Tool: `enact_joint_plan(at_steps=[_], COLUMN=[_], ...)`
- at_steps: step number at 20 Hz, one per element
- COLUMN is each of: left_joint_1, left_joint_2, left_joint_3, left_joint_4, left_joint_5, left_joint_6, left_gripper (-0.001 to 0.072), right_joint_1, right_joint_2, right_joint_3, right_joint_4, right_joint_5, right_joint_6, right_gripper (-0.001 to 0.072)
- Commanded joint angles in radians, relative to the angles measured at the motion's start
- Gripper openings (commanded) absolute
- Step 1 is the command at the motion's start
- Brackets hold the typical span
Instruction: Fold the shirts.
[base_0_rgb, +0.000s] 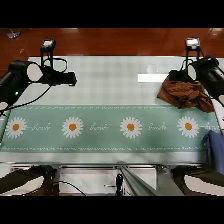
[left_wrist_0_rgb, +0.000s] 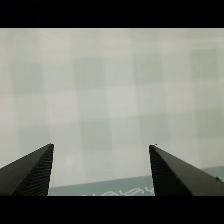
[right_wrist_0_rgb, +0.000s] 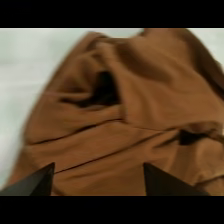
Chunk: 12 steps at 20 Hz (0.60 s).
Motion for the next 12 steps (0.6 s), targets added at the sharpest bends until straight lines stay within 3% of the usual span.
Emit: enact_joint_plan(at_steps=[1,3,9,10,11,12], left_joint_1=[0.03,0.038,0.044,0.054,0.071,0.097], left_joint_2=[-0.019,-0.027,-0.048,-0.047,-0.045,-0.041], left_joint_3=[0.0,0.0,0.0,0.0,0.0,0.0], left_joint_4=[0.032,0.032,0.06,0.111,0.154,0.19], left_joint_5=[0.057,0.056,-0.04,-0.095,-0.161,-0.24], left_joint_6=[0.0,0.0,0.025,0.026,0.027,0.035], left_gripper=[0.0705,0.0705,0.0705,0.0705,0.0705,0.0705], right_joint_1=[-0.194,-0.294,-0.377,-0.377,-0.377,-0.376], right_joint_2=[-0.076,-0.122,-0.204,-0.218,-0.222,-0.215], right_joint_3=[0.001,0.001,0.001,0.001,0.001,0.006], right_joint_4=[0.021,0.137,0.407,0.467,0.544,0.624], right_joint_5=[-0.008,-0.007,0.055,0.067,0.07,0.064], right_joint_6=[0.076,0.061,-0.145,-0.192,-0.246,-0.31], right_gripper=[0.063,0.0628,0.06,0.0476,0.017,0.0024])
